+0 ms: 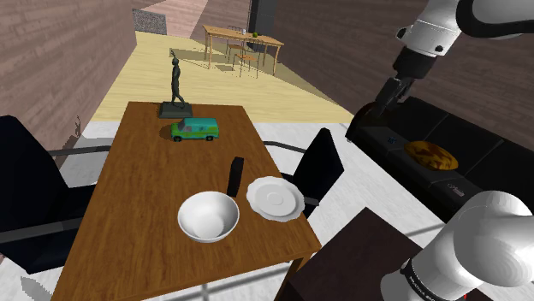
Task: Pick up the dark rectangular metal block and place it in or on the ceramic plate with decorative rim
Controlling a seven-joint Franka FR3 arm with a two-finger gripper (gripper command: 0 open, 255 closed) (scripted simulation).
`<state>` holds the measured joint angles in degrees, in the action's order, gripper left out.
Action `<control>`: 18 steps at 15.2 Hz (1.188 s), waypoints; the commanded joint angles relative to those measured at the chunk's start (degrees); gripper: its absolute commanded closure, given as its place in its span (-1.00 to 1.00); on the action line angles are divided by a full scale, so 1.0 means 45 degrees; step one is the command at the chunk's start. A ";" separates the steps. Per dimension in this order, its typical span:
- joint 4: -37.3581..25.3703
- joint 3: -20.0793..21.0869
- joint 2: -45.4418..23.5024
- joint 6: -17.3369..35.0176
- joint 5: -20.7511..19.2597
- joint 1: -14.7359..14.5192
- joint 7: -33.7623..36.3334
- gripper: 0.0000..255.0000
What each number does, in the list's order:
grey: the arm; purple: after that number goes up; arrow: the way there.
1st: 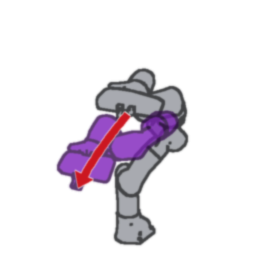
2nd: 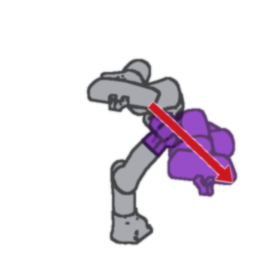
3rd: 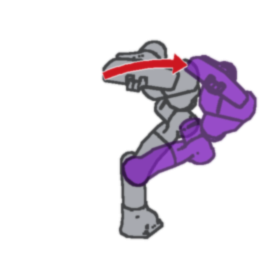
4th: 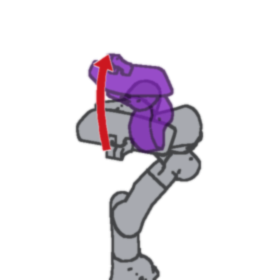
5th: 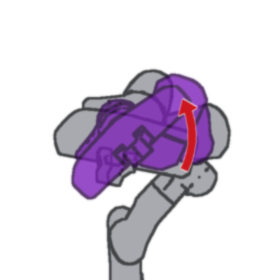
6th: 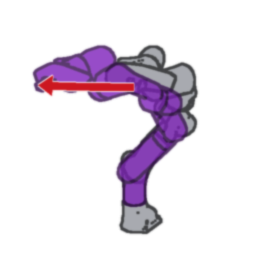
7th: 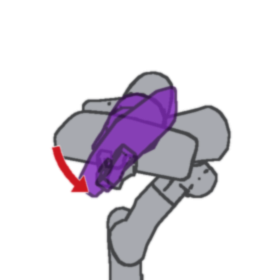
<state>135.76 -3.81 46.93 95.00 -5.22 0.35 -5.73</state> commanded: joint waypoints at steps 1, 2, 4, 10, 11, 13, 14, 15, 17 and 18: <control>0.0000 0.0000 0.0000 0.0000 0.0000 0.0000 0.0000 -1.00; 0.0088 0.0128 -0.0305 0.0344 0.0098 -0.0032 0.0241 -1.00; 0.0209 0.0377 -0.0963 0.1030 0.0283 -0.0096 0.0714 -1.00; 0.0136 0.1090 -0.3273 0.3010 0.0725 -0.0256 0.2067 -1.00; 0.0060 0.1203 -0.3699 0.3319 0.0779 -0.0275 0.2284 -1.00; -0.0147 0.1420 -0.4580 0.3913 0.0866 -0.0311 0.2716 -1.00; -0.0277 0.1524 -0.5033 0.4196 0.0898 -0.0327 0.2931 -1.00; -0.0425 0.1623 -0.5492 0.4469 0.0922 -0.0343 0.3145 -1.00; -0.0775 0.1813 -0.6430 0.4981 0.0947 -0.0371 0.3573 -1.00; -0.0975 0.1901 -0.6907 0.5219 0.0947 -0.0386 0.3786 -1.00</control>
<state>132.14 4.35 18.06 117.17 -0.97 -1.35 10.32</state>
